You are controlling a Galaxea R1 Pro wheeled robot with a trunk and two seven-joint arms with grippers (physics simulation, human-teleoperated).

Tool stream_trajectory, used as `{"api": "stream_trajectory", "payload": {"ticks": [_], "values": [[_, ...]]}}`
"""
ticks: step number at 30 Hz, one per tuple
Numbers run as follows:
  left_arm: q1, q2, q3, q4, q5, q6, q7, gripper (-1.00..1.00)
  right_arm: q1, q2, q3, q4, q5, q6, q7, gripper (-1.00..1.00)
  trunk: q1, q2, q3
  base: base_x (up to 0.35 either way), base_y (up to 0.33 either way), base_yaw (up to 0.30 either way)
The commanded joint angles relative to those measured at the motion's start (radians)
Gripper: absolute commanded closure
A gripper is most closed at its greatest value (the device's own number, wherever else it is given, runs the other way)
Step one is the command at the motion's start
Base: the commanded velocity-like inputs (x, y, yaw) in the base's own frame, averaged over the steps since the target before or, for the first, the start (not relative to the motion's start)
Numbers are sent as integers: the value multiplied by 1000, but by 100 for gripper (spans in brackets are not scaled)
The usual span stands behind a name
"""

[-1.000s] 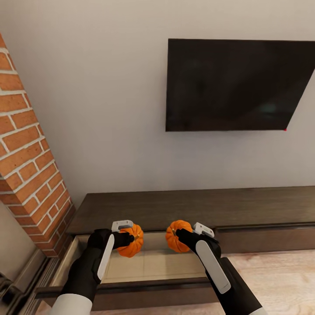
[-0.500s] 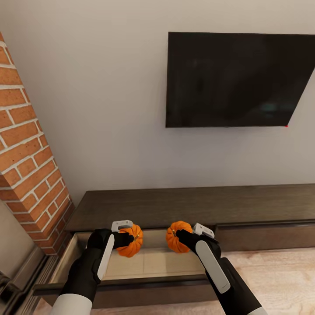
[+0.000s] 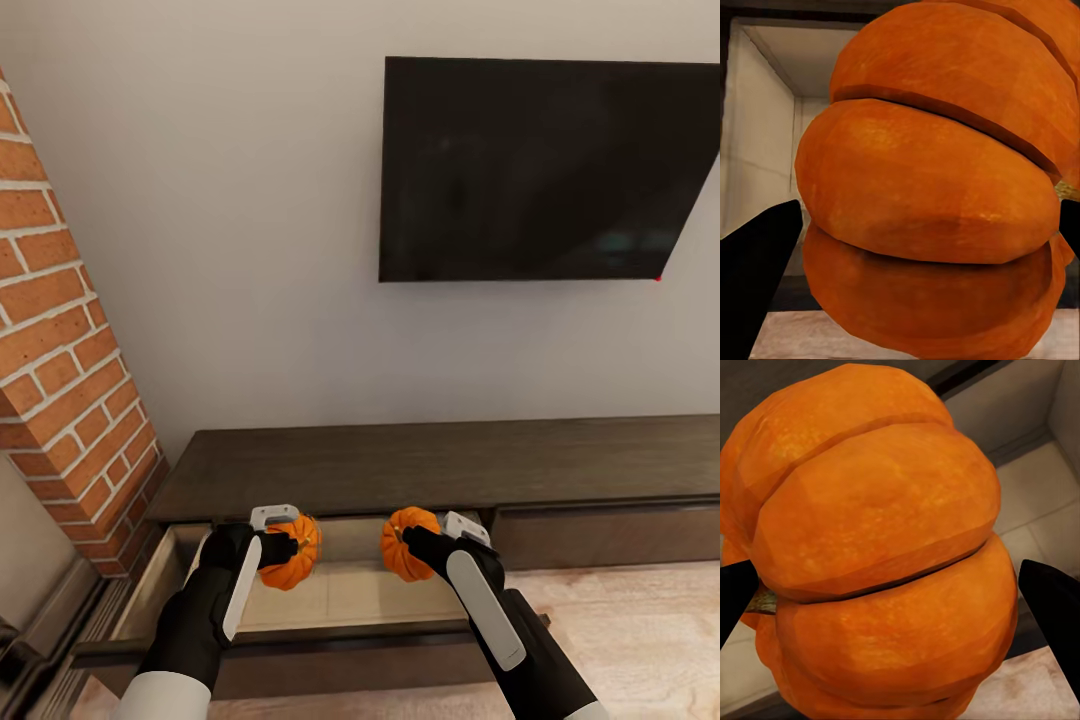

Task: Place each of the two pumpkins and all three candles from the living room inside a cabinet in the living room (use any cabinet), then make sure every cabinet is closed, and position the cauldron so it is next to a table in the living room.

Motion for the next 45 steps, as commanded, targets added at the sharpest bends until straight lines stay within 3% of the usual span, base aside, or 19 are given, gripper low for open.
{"api": "stream_trajectory", "payload": {"ticks": [1, 5, 18, 19, 22, 33, 34, 38, 45], "values": [[-1, -1, 2, -1, 5, 4, 27, 100, -1, 0, 1, -1, -7, 1, -8, 100, 4, -8, -4, 0, 0, 0], [-1, -1, 2, -1, 11, 4, 94, 100, -1, 0, 1, -1, -7, 0, -8, 100, 19, -36, -17, 0, 0, 0], [-1, -1, 1, -1, 12, 4, 103, 100, -9, 8, 3, 8, -7, -5, -9, 100, 69, -127, -57, 0, 0, 0], [-1, -1, 2, -1, 13, 4, 102, 100, -67, 12, 0, 109, -7, -6, -9, 100, 73, -134, -61, 0, 0, 0], [-1, -1, 3, -1, 14, 3, 101, 100, -162, 16, 0, 234, -9, -15, -8, 100, 84, -155, -70, 0, 0, 0], [-1, -1, 1, -1, 14, -16, 96, 100, -210, 67, 7, 371, -6, -32, -8, 100, 126, -232, -104, 0, 0, 0], [-1, -1, 1, -1, 14, -18, 94, 100, -219, 87, 7, 398, 9, -32, -8, 100, 130, -239, -108, 0, 0, 0], [-1, -1, 1, -1, 14, -28, 94, 100, -220, 106, 6, 403, 94, -50, -8, 100, 146, -267, -120, 0, 0, 0], [-1, -1, 1, -1, 14, -41, 94, 100, -220, 118, 6, 404, 118, -80, -8, 100, 172, -316, -142, 0, 0, 0]]}}
